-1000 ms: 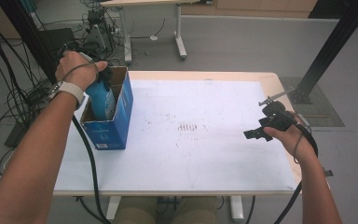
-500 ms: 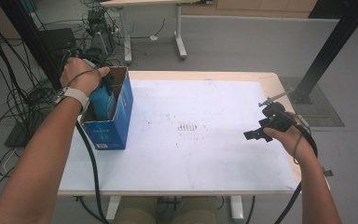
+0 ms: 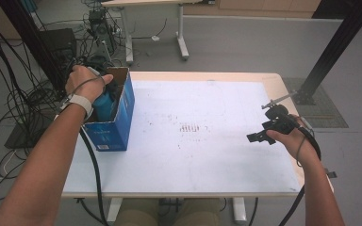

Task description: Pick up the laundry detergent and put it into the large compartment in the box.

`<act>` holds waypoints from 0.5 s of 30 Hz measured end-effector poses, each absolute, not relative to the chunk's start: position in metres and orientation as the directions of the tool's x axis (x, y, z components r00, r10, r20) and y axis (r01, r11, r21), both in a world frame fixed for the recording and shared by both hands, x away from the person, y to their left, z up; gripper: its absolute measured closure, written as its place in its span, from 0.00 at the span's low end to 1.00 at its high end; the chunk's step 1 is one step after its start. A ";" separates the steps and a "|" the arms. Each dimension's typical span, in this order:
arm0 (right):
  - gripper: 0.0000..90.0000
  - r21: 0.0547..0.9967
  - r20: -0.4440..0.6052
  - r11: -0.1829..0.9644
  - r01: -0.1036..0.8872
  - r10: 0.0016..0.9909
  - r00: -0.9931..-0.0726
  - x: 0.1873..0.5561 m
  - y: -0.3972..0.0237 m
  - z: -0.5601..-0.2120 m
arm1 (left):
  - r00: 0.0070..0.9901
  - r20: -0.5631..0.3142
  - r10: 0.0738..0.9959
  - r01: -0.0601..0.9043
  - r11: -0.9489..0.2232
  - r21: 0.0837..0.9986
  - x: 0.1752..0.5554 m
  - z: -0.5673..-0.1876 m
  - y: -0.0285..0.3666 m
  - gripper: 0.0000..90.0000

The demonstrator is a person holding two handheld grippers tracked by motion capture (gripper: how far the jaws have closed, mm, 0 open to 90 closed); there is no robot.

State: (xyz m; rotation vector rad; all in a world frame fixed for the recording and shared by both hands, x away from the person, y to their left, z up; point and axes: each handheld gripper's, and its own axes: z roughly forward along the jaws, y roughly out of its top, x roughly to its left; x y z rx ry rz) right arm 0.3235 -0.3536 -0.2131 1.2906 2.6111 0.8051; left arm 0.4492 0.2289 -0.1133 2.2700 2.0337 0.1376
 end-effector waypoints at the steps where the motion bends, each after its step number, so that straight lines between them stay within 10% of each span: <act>1: 0.12 0.510 0.123 0.495 0.704 0.768 -0.629 0.323 -0.354 -0.213 | 0.110 0.007 0.994 0.986 -0.110 0.126 0.450 -0.115 0.229 0.42; 15: 0.12 0.506 0.128 0.490 0.710 0.771 -0.623 0.324 -0.354 -0.217 | 0.110 0.006 0.994 0.988 -0.110 0.110 0.452 -0.131 0.230 0.42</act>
